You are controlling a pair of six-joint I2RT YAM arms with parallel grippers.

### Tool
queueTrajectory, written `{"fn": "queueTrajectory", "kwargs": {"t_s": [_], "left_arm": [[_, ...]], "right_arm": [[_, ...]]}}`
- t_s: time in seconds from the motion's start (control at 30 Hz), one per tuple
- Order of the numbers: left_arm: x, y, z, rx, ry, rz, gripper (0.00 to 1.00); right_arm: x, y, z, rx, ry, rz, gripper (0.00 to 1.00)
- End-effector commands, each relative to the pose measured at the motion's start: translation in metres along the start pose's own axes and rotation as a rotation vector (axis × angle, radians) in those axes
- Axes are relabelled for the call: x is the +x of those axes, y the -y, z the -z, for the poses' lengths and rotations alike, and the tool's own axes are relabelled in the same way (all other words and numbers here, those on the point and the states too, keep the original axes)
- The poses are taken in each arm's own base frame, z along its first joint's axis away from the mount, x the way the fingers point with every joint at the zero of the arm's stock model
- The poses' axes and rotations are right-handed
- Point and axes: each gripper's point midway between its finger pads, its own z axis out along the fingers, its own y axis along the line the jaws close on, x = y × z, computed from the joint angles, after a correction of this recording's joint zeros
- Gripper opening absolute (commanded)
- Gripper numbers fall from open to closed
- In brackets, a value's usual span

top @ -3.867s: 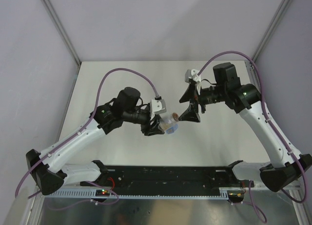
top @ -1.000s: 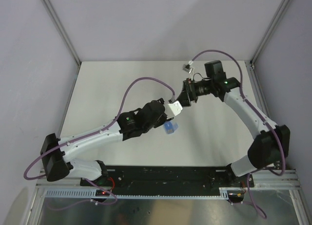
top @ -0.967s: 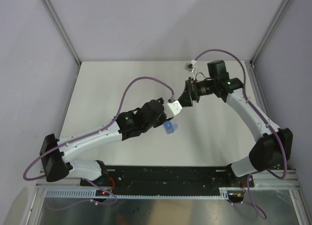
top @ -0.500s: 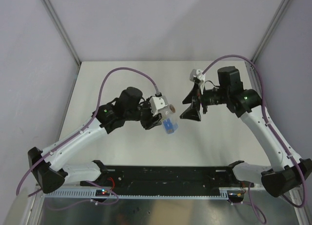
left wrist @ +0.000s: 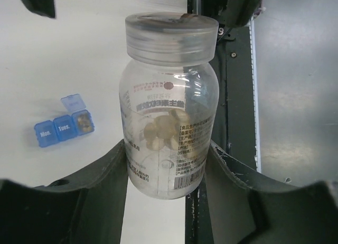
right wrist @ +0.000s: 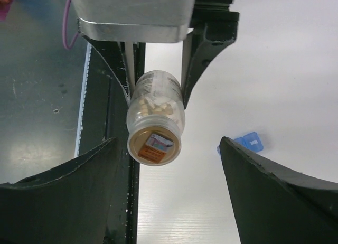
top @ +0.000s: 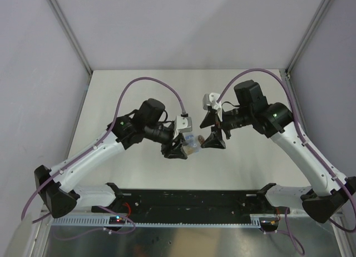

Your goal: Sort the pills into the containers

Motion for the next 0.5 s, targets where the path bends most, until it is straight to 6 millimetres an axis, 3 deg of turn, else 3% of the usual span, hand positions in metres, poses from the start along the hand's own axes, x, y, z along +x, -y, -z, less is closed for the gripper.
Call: {"fn": "queueTrajectory", "kwargs": {"t_s": [0.0,0.27,0.47], "left_arm": [[-0.022,0.007,0.007,0.042,0.052,-0.024,0.00],[-0.025,0.005,0.005,0.043,0.051,-0.016,0.00],[-0.023,-0.003,0.004,0.009,0.038,-0.008,0.00]], "right_arm": [[-0.008,-0.009,-0.001,-0.037,0.001,0.044,0.80],[0.000,-0.018,-0.010,-0.085,-0.025,0.041,0.69],[0.001,-0.016,-0.014,-0.101,-0.020,0.007,0.39]]}}
